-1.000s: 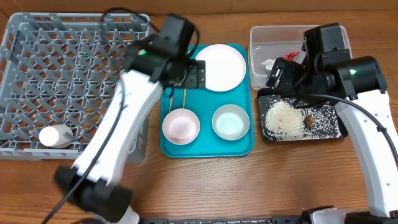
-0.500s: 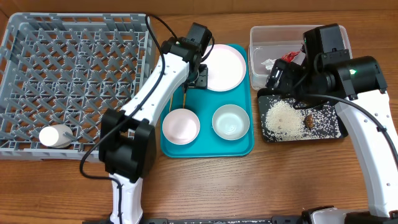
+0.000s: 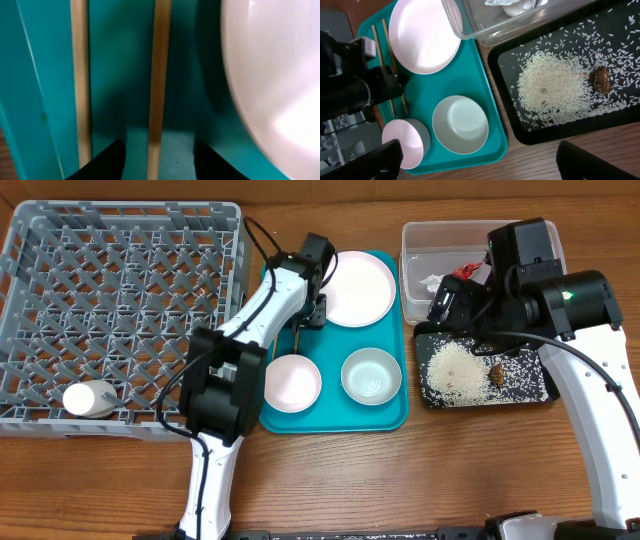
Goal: Sort waste into correct bins and load items into the dishwasher
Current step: 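Reach the left gripper to the chopsticks and grasp one, then carry the chopstick with the left gripper into the dish rack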
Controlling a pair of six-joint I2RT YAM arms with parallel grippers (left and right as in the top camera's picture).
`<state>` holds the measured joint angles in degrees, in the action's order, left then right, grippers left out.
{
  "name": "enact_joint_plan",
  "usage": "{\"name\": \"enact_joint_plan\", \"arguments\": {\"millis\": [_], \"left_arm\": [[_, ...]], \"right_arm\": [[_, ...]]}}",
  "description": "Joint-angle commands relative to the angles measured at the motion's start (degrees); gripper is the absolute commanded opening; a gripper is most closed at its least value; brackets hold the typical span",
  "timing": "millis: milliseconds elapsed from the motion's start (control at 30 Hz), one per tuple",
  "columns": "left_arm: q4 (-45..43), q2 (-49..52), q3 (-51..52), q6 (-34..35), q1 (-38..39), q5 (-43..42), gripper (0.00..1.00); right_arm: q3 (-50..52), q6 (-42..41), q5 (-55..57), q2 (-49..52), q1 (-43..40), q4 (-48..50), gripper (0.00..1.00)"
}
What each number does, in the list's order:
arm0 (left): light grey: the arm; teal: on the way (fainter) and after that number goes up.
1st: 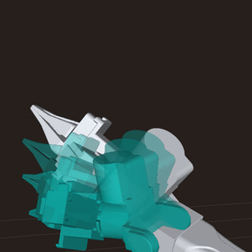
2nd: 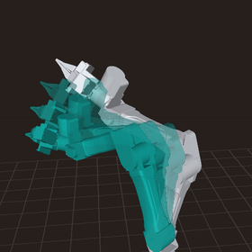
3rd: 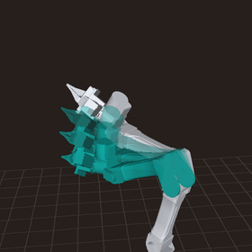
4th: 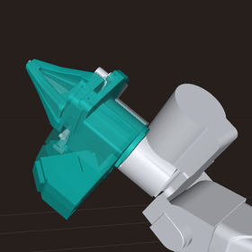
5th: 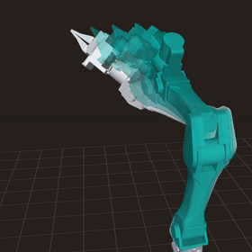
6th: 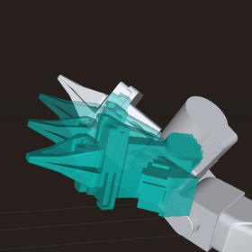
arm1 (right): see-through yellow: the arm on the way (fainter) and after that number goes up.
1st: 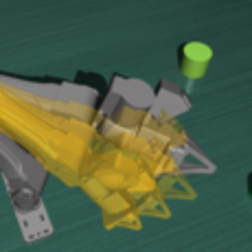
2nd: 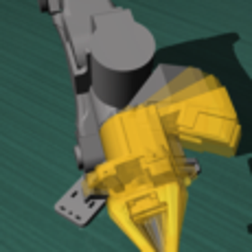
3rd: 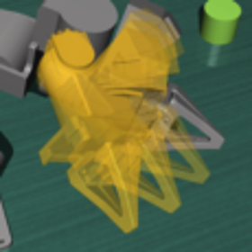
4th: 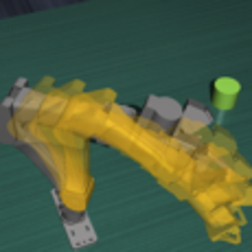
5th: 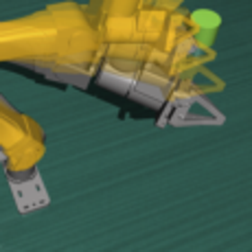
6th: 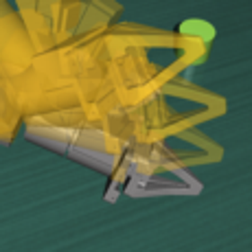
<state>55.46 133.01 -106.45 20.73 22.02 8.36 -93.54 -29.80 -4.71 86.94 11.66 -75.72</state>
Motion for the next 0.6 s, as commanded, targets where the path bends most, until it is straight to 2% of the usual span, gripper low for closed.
{"name": "enact_joint_plan", "arguments": {"millis": [0, 233, 567], "left_arm": [[-0.33, 1.86, -0.15, -1.07, 0.0, 1.11, 0.44], [-0.2, 1.99, -0.15, -1.05, -0.39, 1.2, 0.04], [5.35, 0.15, -3.96, -1.33, -4.31, -1.29, 0.04]], "right_arm": [[-1.36, -0.22, -0.33, -1.4, -0.17, 0.15, 1.0], [-1.36, -0.22, -0.33, -1.4, -0.17, 0.15, 1.0], [-1.36, -0.22, -0.33, -1.4, -0.17, 0.17, 1.0]]}}
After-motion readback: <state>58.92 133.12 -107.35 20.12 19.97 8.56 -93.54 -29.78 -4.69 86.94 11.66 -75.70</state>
